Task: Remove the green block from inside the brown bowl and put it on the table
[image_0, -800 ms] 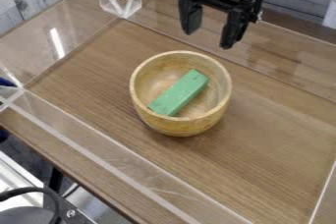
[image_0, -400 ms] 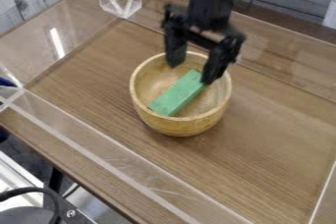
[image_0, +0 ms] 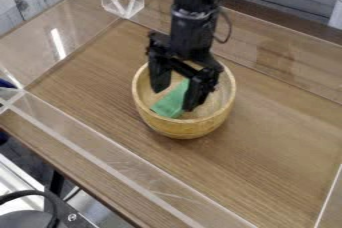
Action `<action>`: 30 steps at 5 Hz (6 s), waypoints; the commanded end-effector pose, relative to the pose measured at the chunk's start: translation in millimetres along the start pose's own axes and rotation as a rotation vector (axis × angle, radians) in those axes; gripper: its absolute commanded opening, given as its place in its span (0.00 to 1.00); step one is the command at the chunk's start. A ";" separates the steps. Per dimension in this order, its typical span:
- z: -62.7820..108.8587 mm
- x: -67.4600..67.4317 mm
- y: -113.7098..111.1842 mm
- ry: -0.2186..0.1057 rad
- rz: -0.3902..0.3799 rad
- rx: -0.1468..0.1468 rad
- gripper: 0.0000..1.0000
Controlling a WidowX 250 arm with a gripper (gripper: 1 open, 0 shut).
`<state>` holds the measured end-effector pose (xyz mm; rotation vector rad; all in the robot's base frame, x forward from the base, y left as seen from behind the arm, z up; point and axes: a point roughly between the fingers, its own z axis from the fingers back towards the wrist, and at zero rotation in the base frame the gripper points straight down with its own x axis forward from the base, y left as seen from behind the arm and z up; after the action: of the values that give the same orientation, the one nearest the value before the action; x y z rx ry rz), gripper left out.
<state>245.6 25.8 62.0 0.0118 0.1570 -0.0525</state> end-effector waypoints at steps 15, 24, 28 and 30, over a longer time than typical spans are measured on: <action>2.2 15.3 -1.8 -0.097 -0.029 -0.051 0.00; 53.4 21.0 -19.9 -0.196 -0.055 -0.051 1.00; 9.4 30.7 -15.5 -0.138 -0.076 -0.020 1.00; -8.0 35.1 -15.0 -0.111 -0.078 -0.013 1.00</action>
<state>270.8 10.2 38.9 -0.0183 0.0891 -0.1195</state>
